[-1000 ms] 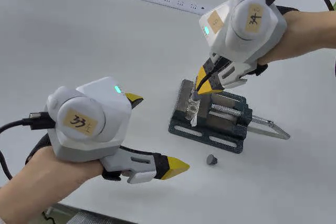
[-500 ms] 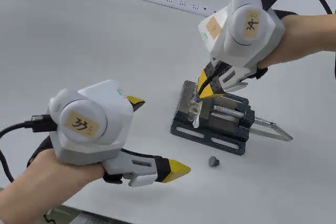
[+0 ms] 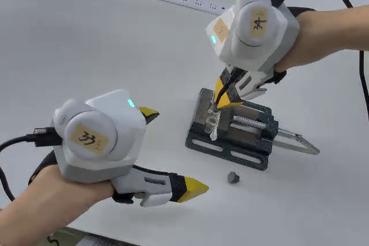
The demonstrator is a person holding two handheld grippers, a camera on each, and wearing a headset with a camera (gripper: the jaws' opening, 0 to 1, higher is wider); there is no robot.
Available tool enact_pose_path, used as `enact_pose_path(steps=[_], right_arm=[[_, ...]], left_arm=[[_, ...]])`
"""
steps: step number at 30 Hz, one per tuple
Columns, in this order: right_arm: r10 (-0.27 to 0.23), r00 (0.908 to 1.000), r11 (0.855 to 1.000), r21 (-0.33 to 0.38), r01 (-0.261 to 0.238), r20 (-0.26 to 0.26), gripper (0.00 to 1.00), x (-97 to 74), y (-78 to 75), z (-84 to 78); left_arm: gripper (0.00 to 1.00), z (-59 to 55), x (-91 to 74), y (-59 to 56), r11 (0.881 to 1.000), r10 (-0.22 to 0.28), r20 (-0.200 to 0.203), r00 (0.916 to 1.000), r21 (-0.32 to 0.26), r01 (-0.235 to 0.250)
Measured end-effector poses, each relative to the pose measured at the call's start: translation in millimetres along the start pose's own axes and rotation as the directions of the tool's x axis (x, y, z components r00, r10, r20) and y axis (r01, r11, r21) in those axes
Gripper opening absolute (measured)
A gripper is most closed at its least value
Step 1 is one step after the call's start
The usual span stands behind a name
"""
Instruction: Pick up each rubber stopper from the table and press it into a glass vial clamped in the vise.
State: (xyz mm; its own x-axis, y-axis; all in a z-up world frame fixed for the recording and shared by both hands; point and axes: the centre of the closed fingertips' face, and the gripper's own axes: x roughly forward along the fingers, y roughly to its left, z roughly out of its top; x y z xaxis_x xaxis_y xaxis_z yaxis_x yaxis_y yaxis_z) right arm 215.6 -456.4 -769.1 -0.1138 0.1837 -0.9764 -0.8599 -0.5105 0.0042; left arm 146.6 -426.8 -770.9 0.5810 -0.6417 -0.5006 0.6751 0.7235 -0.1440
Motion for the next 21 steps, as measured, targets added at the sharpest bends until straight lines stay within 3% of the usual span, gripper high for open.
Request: enact_pose_path(steps=[9, 15, 21], right_arm=[[0.041, 0.9989, 0.998, 0.048, -0.040, -0.024, 0.00, 1.6, -0.2, 0.4], [0.065, 0.9943, 0.998, 0.016, -0.064, -0.085, 0.00, 3.2, -1.2, 0.1], [0.070, 0.9928, 0.997, 0.034, -0.067, -0.097, 0.00, 3.1, -1.0, -0.1]], left_arm=[[0.88, -1.9, 0.3, 3.4, 1.000, 0.005, 0.003, 1.0000, -0.015, -0.005], [0.88, -2.8, 0.0, 4.9, 1.000, 0.007, 0.004, 1.0000, -0.020, -0.007], [0.88, -2.6, -1.5, 8.3, 1.000, 0.016, 0.005, 0.9999, -0.022, -0.016]])
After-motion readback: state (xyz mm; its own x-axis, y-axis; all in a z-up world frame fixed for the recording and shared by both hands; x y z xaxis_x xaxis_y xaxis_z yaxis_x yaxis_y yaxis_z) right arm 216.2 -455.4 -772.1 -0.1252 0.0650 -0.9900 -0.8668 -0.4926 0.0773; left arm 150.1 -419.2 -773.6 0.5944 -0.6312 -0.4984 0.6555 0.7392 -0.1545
